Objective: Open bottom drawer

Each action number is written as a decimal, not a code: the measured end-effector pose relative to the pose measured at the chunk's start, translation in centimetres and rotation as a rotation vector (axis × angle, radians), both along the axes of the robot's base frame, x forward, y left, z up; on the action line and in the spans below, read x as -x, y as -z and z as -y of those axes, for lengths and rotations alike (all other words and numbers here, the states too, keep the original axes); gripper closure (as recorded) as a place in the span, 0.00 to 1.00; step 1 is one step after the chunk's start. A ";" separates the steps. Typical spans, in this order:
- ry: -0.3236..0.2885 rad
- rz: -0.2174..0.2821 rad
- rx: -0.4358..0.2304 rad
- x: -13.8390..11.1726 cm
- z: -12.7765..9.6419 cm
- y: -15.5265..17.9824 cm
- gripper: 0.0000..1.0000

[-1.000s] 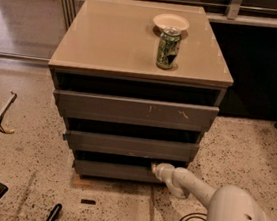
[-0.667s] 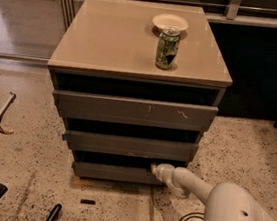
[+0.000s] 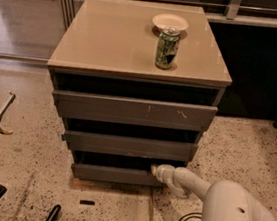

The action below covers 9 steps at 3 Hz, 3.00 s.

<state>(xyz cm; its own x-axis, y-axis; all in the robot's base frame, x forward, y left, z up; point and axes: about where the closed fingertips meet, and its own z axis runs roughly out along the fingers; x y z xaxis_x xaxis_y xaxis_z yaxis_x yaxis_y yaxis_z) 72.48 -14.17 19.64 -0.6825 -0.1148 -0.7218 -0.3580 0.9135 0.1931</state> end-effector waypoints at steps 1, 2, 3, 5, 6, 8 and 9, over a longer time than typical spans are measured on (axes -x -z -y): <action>0.000 0.000 0.000 0.0 0.0 -0.2 1.00; -0.064 -0.040 0.047 1.2 1.0 0.6 1.00; -0.100 -0.054 0.065 1.6 1.0 0.6 1.00; -0.428 -0.175 0.237 5.7 2.8 0.4 1.00; -0.627 -0.270 0.358 8.8 6.5 -0.2 1.00; -0.857 -0.372 0.455 12.3 10.2 -1.4 1.00; -0.857 -0.372 0.455 12.3 10.2 -1.4 1.00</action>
Offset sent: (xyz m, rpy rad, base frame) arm -0.0832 -0.0900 -0.0456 -0.3165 0.2616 0.4209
